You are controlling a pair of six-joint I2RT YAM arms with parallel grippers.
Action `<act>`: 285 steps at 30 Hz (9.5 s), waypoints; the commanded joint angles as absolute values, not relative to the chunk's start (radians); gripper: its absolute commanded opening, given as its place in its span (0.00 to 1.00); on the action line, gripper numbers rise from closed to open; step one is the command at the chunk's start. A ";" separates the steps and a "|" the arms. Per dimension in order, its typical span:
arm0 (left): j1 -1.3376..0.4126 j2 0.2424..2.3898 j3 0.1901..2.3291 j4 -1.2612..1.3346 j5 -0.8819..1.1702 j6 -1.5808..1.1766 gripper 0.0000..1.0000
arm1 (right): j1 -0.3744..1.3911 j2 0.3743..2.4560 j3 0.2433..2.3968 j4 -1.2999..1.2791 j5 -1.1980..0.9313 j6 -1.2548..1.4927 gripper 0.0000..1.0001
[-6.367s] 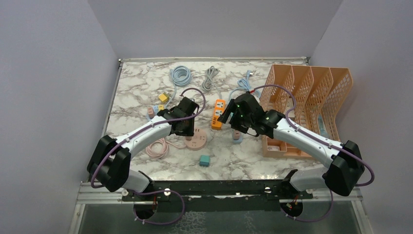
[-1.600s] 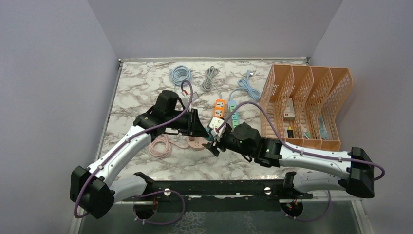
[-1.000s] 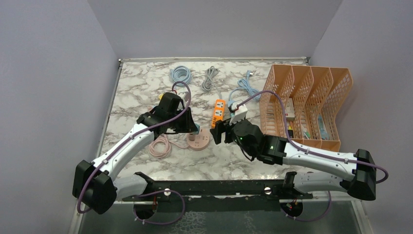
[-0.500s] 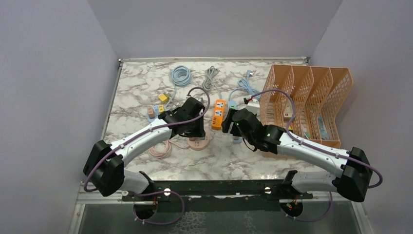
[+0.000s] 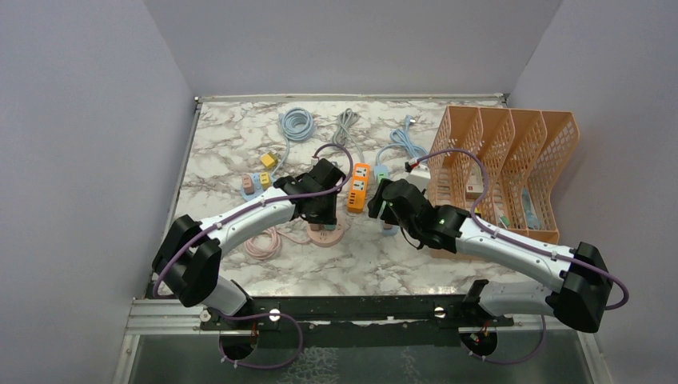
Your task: Insert the plug
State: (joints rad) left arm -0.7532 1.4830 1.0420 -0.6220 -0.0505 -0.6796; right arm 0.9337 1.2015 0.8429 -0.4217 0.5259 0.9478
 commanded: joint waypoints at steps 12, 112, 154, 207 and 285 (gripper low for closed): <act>-0.761 1.528 1.051 -0.671 0.015 -0.657 0.00 | 0.928 1.221 0.856 -0.477 0.584 0.978 0.66; -0.170 2.071 1.687 -0.598 -0.289 -0.503 0.68 | 0.925 1.388 1.039 -0.444 0.636 0.805 0.65; -0.426 1.623 1.287 -0.242 0.219 -0.374 0.35 | 0.573 1.564 1.208 -0.238 -0.220 0.650 0.64; -0.470 1.151 1.121 -0.079 0.691 -0.311 0.92 | 0.450 1.290 1.054 0.271 -1.003 0.351 0.01; -0.459 1.293 1.035 0.000 0.844 -0.439 0.00 | 0.451 1.278 1.138 -0.008 -0.660 0.284 0.55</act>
